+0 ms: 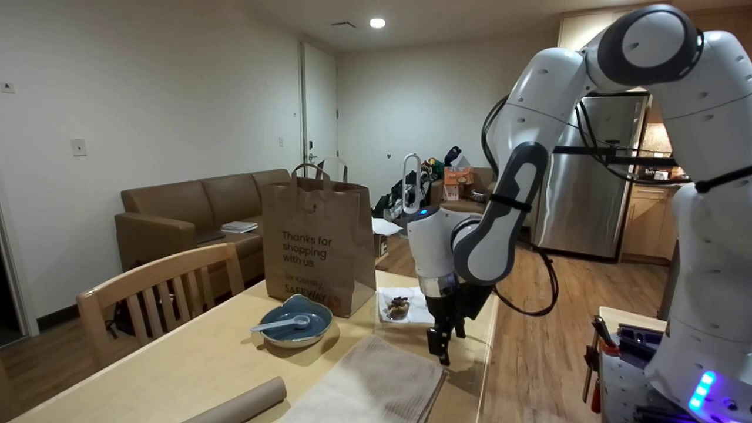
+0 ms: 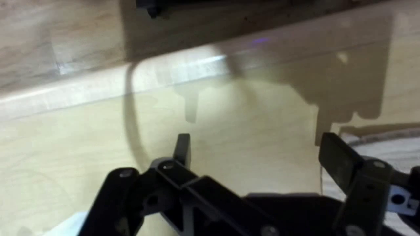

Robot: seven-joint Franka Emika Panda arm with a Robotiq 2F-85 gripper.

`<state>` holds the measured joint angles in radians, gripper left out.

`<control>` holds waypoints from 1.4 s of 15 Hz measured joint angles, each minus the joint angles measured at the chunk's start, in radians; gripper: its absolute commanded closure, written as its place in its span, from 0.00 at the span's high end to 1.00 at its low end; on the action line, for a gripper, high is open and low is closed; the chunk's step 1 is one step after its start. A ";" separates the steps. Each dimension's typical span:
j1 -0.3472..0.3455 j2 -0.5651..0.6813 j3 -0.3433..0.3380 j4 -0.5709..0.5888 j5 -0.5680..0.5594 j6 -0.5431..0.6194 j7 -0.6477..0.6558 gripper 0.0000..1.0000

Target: Wipe the table with the towel

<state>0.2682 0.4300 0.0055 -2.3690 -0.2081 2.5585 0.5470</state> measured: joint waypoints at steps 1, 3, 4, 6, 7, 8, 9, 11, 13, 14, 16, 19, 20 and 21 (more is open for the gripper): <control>0.004 -0.004 -0.001 -0.013 0.000 0.074 0.000 1.00; 0.019 -0.002 -0.009 -0.035 0.000 0.223 -0.003 1.00; 0.028 0.002 -0.014 -0.045 0.000 0.296 -0.008 1.00; 0.047 0.025 -0.027 -0.056 0.003 0.413 -0.033 1.00; 0.049 0.043 -0.029 -0.056 0.010 0.451 -0.055 1.00; 0.047 0.064 -0.027 -0.055 0.025 0.481 -0.085 0.75; 0.041 0.087 -0.022 -0.051 0.041 0.506 -0.119 0.73; 0.008 0.121 -0.003 -0.039 0.075 0.530 -0.195 0.60; -0.024 0.151 0.007 -0.025 0.095 0.537 -0.251 0.46; -0.033 0.153 0.011 -0.023 0.101 0.541 -0.264 0.40; -0.033 0.152 0.001 -0.022 0.107 0.546 -0.270 0.27; 0.003 0.152 -0.073 -0.021 0.108 0.568 -0.270 0.07; 0.021 0.153 -0.106 -0.022 0.108 0.579 -0.270 0.05; 0.038 0.153 -0.132 -0.023 0.109 0.588 -0.270 0.03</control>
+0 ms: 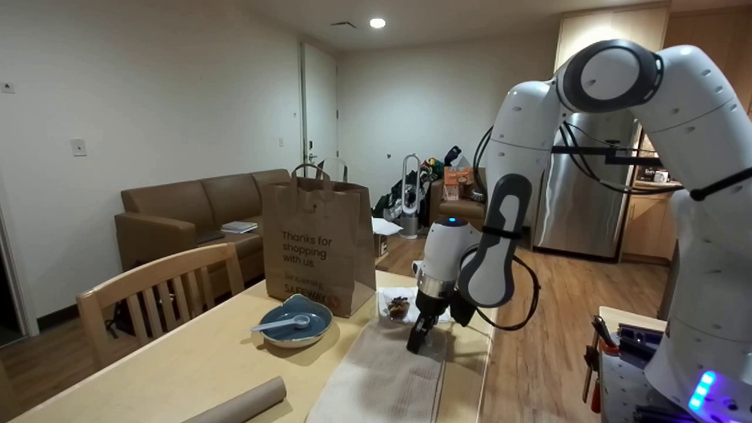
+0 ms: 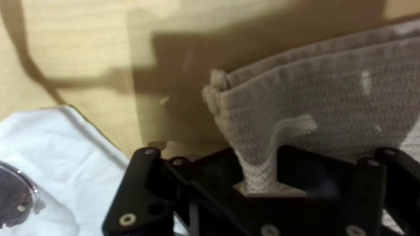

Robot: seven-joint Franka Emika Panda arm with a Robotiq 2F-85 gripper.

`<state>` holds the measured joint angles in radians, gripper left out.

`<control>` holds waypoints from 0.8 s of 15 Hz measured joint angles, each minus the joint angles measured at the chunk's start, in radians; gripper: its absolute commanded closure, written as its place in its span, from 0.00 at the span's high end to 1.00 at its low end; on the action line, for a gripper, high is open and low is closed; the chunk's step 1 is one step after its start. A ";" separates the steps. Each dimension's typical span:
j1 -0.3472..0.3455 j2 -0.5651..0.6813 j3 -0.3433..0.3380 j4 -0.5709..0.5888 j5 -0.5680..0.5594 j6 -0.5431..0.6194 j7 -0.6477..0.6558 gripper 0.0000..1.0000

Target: Wipe the table with the towel

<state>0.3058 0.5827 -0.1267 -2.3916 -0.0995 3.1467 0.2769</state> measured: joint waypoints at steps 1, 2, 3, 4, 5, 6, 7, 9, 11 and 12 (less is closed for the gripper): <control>0.010 0.000 -0.013 0.000 0.003 0.006 0.000 0.01; 0.015 0.000 -0.016 -0.001 0.007 0.006 0.000 0.00; 0.015 0.000 -0.010 -0.001 0.008 0.008 -0.003 0.00; 0.012 0.000 0.005 -0.001 0.010 0.013 -0.009 0.02; 0.010 0.000 0.026 -0.001 0.011 0.021 -0.013 0.02; 0.009 0.000 0.050 -0.002 0.013 0.028 -0.015 0.03; 0.010 0.000 0.074 -0.002 0.015 0.033 -0.016 0.03; 0.013 -0.001 0.118 -0.002 0.016 0.038 -0.018 0.04; 0.018 0.000 0.148 -0.001 0.017 0.038 -0.019 0.03; 0.026 0.001 0.154 0.000 0.018 0.038 -0.019 0.02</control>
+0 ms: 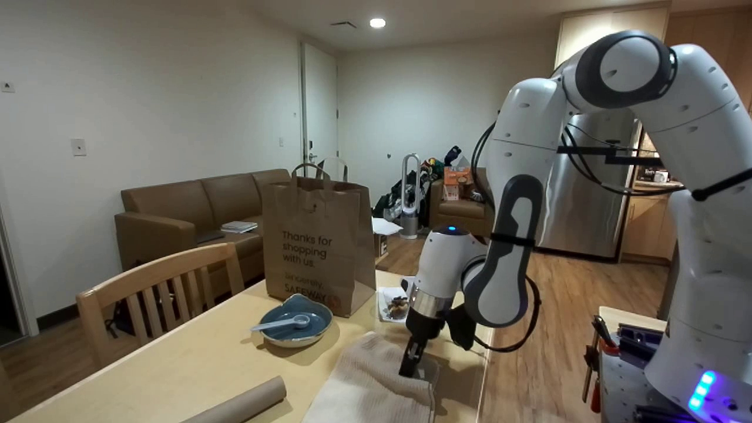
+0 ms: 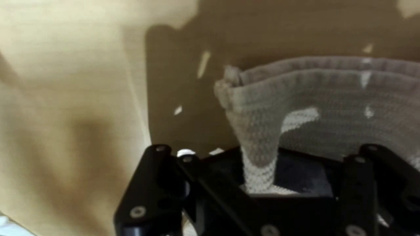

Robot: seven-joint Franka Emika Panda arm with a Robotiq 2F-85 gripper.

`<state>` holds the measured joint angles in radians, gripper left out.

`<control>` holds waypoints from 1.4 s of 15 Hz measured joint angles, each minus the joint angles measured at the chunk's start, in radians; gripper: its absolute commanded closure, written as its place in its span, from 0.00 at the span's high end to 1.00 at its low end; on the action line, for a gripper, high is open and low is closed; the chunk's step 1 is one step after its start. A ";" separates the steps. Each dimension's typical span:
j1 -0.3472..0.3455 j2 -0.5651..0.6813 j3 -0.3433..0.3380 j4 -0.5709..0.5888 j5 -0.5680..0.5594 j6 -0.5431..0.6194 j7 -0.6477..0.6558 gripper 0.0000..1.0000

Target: Wipe the table with the towel

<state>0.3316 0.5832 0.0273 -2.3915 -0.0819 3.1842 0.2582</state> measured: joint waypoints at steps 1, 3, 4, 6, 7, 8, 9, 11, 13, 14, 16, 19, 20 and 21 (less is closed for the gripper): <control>0.009 0.002 0.002 0.003 0.000 0.000 0.000 0.03; 0.026 0.010 0.001 0.010 0.000 0.000 -0.002 0.03; 0.034 0.016 0.000 0.016 0.000 -0.001 -0.005 0.03; 0.044 0.020 -0.001 0.024 0.000 -0.003 -0.014 0.03; 0.045 0.022 0.005 0.027 0.000 -0.004 -0.021 0.03; 0.045 0.023 0.014 0.031 0.000 -0.005 -0.032 0.03; 0.046 0.025 0.026 0.035 0.000 -0.005 -0.043 0.28; 0.053 0.028 0.041 0.039 0.000 -0.005 -0.055 0.35; 0.057 0.030 0.041 0.041 0.014 -0.009 -0.054 0.46; 0.067 0.027 0.028 0.041 0.035 -0.017 -0.050 0.54; 0.088 0.012 -0.015 0.038 0.072 -0.026 -0.042 0.66; 0.094 -0.043 -0.062 0.009 0.093 -0.017 -0.038 0.85; 0.093 -0.063 -0.071 -0.003 0.096 -0.017 -0.037 0.91; 0.093 -0.077 -0.079 -0.014 0.097 -0.017 -0.037 0.98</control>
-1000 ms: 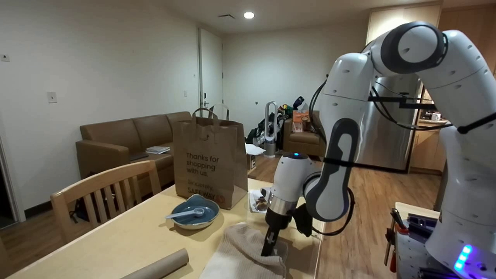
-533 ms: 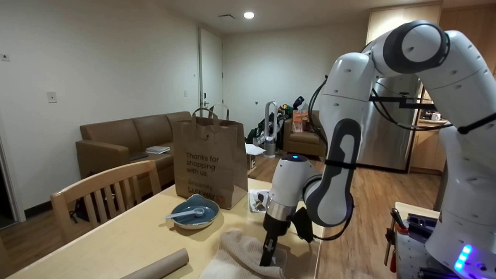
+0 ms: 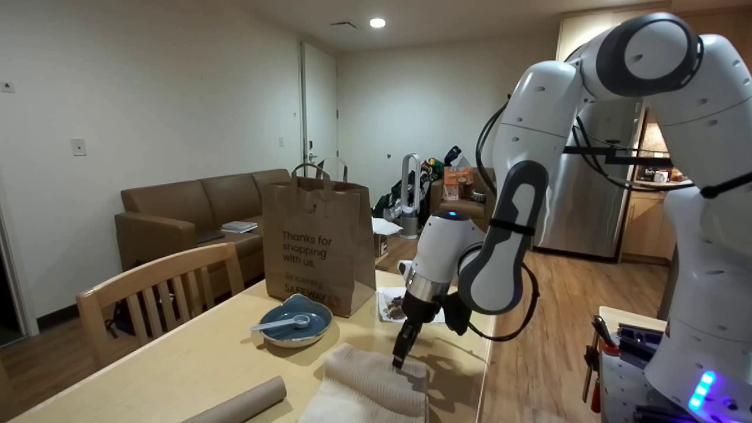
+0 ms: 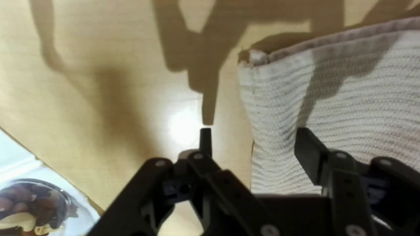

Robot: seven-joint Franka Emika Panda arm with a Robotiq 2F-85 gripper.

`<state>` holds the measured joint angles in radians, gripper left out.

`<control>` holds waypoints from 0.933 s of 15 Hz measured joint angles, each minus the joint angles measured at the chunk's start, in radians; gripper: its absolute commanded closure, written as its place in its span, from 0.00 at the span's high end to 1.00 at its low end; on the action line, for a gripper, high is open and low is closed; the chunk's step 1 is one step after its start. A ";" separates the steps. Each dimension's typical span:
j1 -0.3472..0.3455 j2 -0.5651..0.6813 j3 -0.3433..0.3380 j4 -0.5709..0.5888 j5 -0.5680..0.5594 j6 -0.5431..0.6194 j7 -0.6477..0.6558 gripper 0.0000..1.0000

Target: Wipe the table with the towel

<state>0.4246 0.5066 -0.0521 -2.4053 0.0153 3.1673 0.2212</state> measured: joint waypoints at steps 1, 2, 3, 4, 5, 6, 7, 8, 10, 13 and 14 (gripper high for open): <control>0.000 -0.011 -0.005 -0.010 0.000 0.000 0.000 0.99; 0.000 -0.018 -0.006 -0.019 0.000 0.000 0.000 1.00; 0.002 -0.023 -0.006 -0.026 0.000 0.000 0.000 1.00; 0.000 -0.026 0.003 -0.031 0.000 0.000 -0.001 1.00; -0.007 -0.029 0.023 -0.034 0.000 0.000 -0.003 1.00; -0.013 -0.034 0.048 -0.035 -0.002 0.000 -0.007 1.00; -0.015 -0.039 0.072 -0.035 -0.003 0.003 -0.014 1.00; -0.012 -0.044 0.091 -0.034 -0.009 0.015 -0.023 1.00; 0.002 -0.051 0.116 -0.031 -0.020 0.034 -0.046 1.00; 0.005 -0.052 0.145 -0.026 -0.024 0.043 -0.073 1.00; 0.005 -0.052 0.145 -0.025 -0.025 0.043 -0.077 1.00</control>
<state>0.4295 0.4550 0.0927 -2.4307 -0.0093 3.2104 0.1440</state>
